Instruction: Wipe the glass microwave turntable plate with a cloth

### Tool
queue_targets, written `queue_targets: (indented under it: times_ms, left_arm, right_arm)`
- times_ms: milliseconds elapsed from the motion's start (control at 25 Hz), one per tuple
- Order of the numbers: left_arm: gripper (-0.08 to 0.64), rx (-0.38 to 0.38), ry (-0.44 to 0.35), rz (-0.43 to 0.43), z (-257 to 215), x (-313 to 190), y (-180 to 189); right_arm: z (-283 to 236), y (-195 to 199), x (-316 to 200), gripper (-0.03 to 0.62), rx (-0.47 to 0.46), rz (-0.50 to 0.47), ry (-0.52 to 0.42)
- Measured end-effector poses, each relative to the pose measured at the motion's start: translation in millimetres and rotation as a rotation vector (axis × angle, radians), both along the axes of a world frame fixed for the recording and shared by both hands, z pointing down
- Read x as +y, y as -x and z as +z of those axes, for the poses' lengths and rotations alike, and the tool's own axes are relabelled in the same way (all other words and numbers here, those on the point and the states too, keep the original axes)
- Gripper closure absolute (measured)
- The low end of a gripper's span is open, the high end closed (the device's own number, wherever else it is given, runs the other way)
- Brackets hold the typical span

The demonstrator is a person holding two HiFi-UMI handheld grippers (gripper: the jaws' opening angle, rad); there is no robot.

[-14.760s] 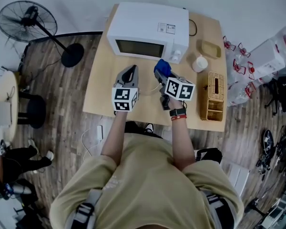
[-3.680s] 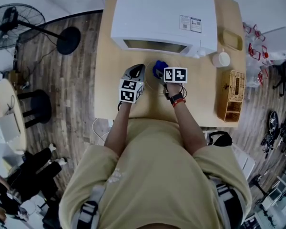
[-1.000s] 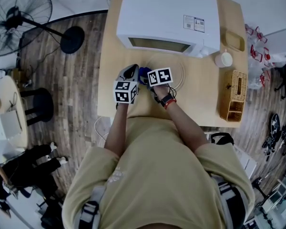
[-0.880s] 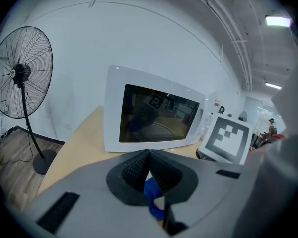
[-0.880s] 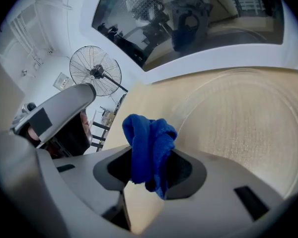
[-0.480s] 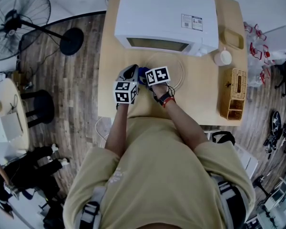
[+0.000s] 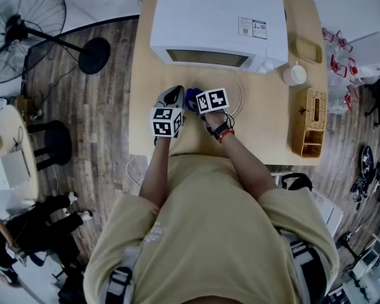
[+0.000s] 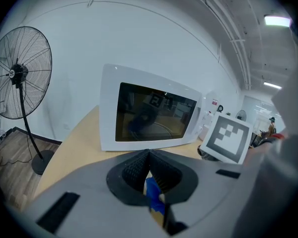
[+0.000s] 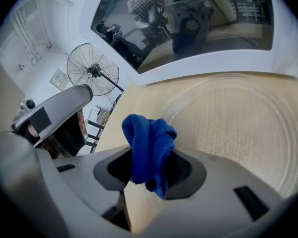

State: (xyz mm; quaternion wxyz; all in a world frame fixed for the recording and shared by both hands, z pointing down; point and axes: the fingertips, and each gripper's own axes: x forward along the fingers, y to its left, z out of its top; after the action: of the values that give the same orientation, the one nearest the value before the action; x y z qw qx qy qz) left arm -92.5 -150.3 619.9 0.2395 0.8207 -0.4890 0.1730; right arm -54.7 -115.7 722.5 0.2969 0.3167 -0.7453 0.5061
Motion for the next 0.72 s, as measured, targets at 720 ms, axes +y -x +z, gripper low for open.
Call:
queue_targets:
  times_ms: [720]
  left_arm:
    - [0.548,0.013,0.015,0.088,8,11,-43]
  right_arm:
    - [0,-71,0,0.420,0.058,0.117,-0.018]
